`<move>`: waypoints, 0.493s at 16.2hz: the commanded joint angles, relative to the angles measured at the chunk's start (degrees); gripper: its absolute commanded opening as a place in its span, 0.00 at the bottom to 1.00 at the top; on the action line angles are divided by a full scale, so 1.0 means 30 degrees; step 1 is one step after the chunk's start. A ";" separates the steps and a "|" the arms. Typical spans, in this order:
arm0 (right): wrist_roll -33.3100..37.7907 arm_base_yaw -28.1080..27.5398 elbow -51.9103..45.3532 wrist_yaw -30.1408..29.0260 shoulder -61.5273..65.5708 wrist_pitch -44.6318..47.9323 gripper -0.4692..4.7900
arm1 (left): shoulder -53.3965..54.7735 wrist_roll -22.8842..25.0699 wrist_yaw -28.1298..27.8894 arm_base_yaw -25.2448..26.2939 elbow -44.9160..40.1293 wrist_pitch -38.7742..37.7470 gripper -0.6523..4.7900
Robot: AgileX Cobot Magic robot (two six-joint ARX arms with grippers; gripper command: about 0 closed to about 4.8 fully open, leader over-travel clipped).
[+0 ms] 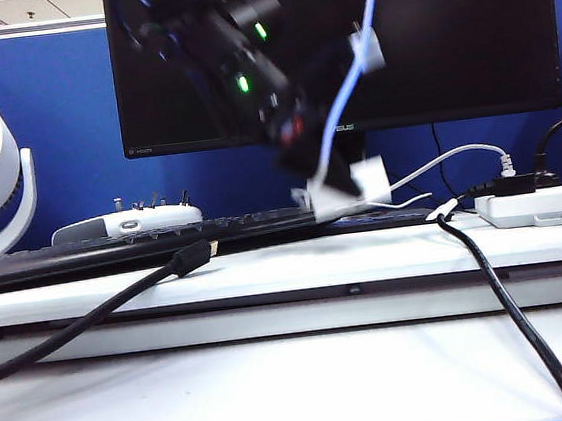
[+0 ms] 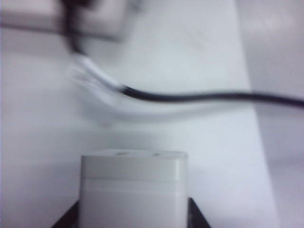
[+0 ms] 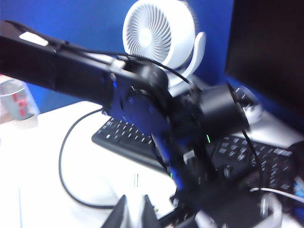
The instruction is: Pick up the Type-C charging cable and the charging base, insert one end of the Type-C charger into the corresponding slot on the base, and finally place the plugged-in charger back on the table.
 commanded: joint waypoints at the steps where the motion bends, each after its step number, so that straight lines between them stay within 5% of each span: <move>1: -0.0007 0.0015 0.0109 0.0503 -0.0758 0.0350 0.09 | -0.0823 -0.1574 0.0984 0.0423 0.0117 0.1843 0.41; 8: -0.0612 -0.0087 0.0277 0.2973 -0.2164 0.0015 0.09 | -0.3155 -0.2892 0.1880 0.0430 0.0117 0.4852 0.41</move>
